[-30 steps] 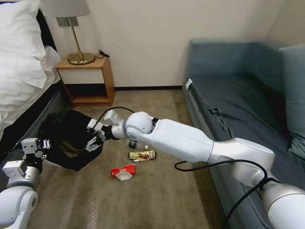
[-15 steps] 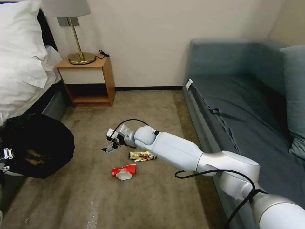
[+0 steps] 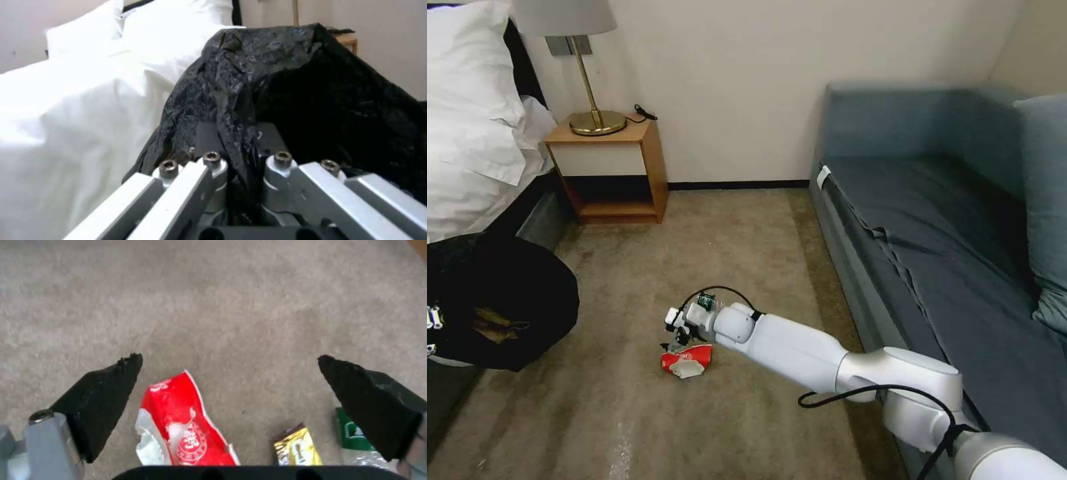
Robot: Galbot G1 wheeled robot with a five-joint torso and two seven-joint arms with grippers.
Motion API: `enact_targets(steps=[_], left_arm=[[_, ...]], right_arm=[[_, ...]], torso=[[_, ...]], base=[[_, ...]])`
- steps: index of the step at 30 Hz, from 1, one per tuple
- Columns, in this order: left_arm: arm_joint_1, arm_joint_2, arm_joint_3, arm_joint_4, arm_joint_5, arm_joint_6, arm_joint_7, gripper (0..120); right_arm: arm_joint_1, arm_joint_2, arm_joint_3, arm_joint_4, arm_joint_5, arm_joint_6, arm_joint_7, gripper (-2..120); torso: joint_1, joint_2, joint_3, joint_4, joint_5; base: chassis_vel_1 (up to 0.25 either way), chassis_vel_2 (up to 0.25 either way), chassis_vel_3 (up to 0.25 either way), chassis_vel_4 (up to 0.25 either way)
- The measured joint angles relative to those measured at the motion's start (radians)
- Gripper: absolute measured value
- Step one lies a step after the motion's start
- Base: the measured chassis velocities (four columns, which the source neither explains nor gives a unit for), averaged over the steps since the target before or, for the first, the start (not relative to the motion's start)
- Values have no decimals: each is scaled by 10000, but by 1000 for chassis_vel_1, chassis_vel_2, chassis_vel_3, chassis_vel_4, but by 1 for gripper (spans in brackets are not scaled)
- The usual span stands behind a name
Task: Pick up the trash bin, then pick up the garbage on the floor and place it into the trash bin.
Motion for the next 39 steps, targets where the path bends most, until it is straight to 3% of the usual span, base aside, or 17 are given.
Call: enact_targets(steps=[14,24,34,37,39], left_arm=[[-665,101,6,-278,-84,589,-293,5],[-412,-381,275,-732,77,523,-253,5],[-258,-422,208,-845,51,410,-210,5],[-259,-411,149,-846,13,386,-209,5],[-279,-405,137,-852,-10,383,-203,5]], right_arm=[[-1004,355,-585,-1897,-989,1147,-86,100],[-1083,854,-512,-2844,-1352,1730,-136,100],[-1118,857,-425,-3247,-1496,1890,-161,100],[-1126,854,-308,-3545,-1648,2070,-163,96],[-1125,854,-212,-3828,-1720,2297,-184,84]], torso=[[0,0,0,-3,0],[0,0,0,0,0],[-1,0,0,1,1],[-1,0,0,1,1],[0,0,0,0,1]], base=[[0,0,0,0],[0,0,0,0],[0,0,0,0],[0,0,0,0],[0,0,0,0]])
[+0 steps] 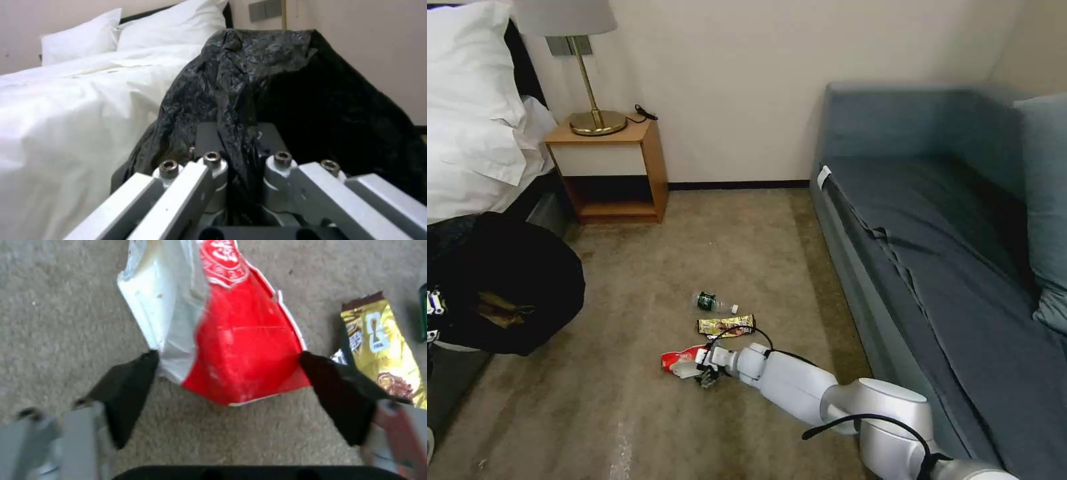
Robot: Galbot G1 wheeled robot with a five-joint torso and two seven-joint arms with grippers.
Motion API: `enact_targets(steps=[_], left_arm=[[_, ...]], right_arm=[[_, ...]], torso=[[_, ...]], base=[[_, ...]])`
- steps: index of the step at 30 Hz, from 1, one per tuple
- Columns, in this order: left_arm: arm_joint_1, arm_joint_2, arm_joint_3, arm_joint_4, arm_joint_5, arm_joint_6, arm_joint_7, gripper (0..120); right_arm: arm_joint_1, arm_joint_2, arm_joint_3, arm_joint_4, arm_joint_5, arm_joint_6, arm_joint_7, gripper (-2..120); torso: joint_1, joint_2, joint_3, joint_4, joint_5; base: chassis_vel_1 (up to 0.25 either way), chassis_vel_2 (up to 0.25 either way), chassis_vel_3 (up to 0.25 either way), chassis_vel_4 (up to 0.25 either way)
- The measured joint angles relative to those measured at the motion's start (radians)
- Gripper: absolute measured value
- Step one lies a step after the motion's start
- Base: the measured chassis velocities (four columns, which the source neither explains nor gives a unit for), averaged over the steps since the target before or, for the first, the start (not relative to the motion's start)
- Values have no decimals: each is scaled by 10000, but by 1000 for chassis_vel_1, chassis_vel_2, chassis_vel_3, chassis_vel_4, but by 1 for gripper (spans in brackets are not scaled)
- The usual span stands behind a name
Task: Pick up the trash bin, then pick up the garbage on the floor and place it into the trash bin.
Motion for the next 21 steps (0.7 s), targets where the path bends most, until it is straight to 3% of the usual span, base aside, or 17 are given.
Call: enact_targets(steps=[4,8,21], left_arm=[[-54,-11,40,-13,-2,0,4,5],[-105,-76,148,20,-34,-66,58,5],[-219,48,186,327,-117,-169,124,5]], right_arm=[[54,-5,70,-239,-55,168,-120,72],[8,0,219,-675,-144,487,-357,50],[-68,-12,337,-795,-163,523,-395,7]], torso=[[0,0,0,-2,-1],[0,0,-1,0,3],[0,1,0,-2,-2]], base=[[0,0,0,0],[0,0,0,0],[0,0,0,0]])
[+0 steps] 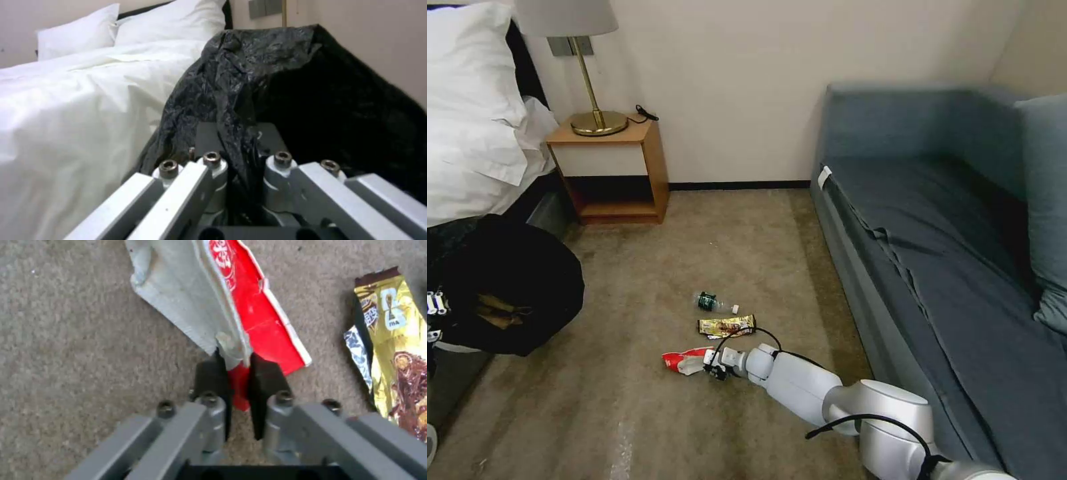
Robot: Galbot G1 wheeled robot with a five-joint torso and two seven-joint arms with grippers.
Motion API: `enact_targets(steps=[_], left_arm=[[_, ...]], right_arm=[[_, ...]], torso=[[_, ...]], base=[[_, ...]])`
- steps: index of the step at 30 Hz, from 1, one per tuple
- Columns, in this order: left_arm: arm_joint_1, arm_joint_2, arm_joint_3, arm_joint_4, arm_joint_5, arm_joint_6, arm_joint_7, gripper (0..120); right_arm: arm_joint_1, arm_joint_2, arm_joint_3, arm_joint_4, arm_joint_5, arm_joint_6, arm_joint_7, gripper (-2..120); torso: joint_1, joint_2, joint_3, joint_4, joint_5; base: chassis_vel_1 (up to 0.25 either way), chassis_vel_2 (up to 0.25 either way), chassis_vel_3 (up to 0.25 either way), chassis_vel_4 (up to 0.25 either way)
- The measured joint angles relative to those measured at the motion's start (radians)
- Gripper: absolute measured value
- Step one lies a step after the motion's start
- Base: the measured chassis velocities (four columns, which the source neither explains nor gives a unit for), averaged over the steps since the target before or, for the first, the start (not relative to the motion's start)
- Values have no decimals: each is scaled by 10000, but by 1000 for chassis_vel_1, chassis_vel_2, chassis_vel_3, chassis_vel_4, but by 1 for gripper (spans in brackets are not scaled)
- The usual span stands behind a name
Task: Pick up the trash bin, then pick up the garbage on the floor and place it into the trash bin.
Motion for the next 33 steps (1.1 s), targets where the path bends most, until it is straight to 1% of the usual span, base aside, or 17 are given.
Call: enact_targets(steps=[1,4,8,13,15,16,18,19,21,22,23,24,25,26,28,32,33], left_arm=[[-6,4,5,16,-7,0,1,5],[14,9,6,44,-12,-2,2,5],[58,11,3,125,-20,-59,6,5],[24,-2,52,237,4,-128,5,5],[-74,-65,247,419,113,-290,34,5],[-74,-65,247,419,113,-290,34,5],[-136,-137,438,543,219,-430,101,5],[-204,-185,556,611,290,-457,106,5],[-210,-188,564,616,296,-456,108,5],[-362,-253,742,687,478,-448,119,5],[-362,-253,742,687,478,-448,119,5],[-411,-270,826,680,527,-364,110,5],[-432,-277,887,659,533,-284,103,5],[-432,-277,887,659,533,-284,103,5],[-604,-272,1029,653,558,-102,94,5],[-742,-218,1096,711,560,-44,82,5],[-790,-163,1140,752,549,-11,82,5]], right_arm=[[-5,-6,4,36,-1,-5,-1,3],[-30,-12,6,151,-9,-15,0,1],[-77,-12,-9,404,-13,-6,7,1],[-134,-11,18,627,-22,267,134,1],[-151,-19,88,1488,-85,337,399,1],[-151,-19,88,1488,-85,337,399,1],[-139,-286,104,2411,-150,509,494,1],[-105,-496,222,2750,-436,777,510,1],[-102,-509,238,2770,-469,797,510,1],[56,-706,658,3053,-1315,1324,517,1],[56,-706,658,3053,-1315,1324,517,1],[183,-792,946,3169,-1873,1662,514,1],[267,-871,1089,3300,-2112,1806,506,1],[267,-871,1089,3300,-2112,1806,506,1],[559,-1191,1327,3960,-2168,1872,523,1],[865,-1372,1580,4356,-2167,1872,551,1],[1089,-1491,1710,4648,-2155,1871,562,1]], torso=[[0,0,0,0,0],[0,0,0,-2,-2],[0,-1,1,0,-2],[1,-1,1,3,-1],[1,-1,1,1,0],[1,-1,1,1,0],[0,-1,0,9,6],[0,-1,1,8,-1],[1,-1,1,7,-1],[0,-1,1,-2,0],[0,-1,1,-2,0],[1,-1,1,-4,2],[1,-2,1,-1,2],[1,-2,1,-1,2],[1,-1,1,5,1],[1,-1,1,0,3],[1,-1,1,1,2]], base=[[0,0,0,0],[0,0,0,0],[0,0,0,0],[0,0,0,0],[0,0,0,0],[0,0,0,0],[0,0,0,0],[0,0,0,0],[0,0,0,0],[0,0,0,0],[0,0,0,0],[0,0,0,0],[0,0,0,0],[0,0,0,0],[0,0,0,0],[0,0,0,0],[0,0,0,0]])
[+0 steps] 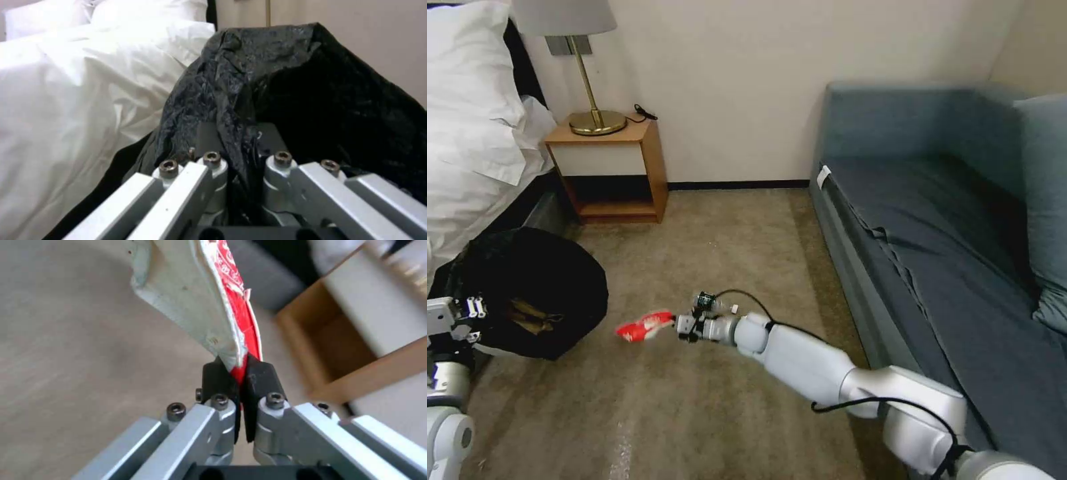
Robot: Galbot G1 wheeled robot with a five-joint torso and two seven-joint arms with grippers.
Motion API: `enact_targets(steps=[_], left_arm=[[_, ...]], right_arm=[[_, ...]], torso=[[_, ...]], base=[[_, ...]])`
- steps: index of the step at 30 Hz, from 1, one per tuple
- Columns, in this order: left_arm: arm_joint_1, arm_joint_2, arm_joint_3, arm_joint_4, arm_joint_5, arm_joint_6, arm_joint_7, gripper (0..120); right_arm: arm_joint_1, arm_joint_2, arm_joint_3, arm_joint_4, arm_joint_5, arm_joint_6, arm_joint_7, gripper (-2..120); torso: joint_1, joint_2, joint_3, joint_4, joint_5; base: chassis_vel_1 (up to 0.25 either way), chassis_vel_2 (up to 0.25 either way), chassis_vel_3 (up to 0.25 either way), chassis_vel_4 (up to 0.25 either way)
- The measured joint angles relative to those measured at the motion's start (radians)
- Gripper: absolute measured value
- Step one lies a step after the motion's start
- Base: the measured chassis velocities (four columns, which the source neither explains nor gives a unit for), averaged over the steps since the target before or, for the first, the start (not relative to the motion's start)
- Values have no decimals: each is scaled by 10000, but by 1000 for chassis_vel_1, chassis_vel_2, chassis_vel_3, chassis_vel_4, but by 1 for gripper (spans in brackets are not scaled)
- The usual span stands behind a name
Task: Pick up the trash bin, then pick up the garbage on the floor and place it into the trash bin.
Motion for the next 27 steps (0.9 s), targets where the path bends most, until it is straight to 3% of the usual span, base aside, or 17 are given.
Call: enact_targets(steps=[6,14,21,27], left_arm=[[-298,336,75,161,-208,173,-23,5],[-471,430,286,346,-338,202,19,5],[-583,441,484,398,-379,197,41,5],[-650,410,661,353,-466,200,36,5]], right_arm=[[666,-629,89,1444,526,-460,154,1],[1231,-1144,36,2859,1333,-1089,363,1],[1716,-981,-315,3193,2124,-1498,577,1],[2148,-108,-793,2430,2436,-1637,759,1]], torso=[[0,0,0,2,1],[0,0,0,1,0],[0,0,0,1,0],[0,0,0,2,-2]], base=[[0,0,0,0],[0,0,0,0],[0,0,0,0],[0,0,0,0]])
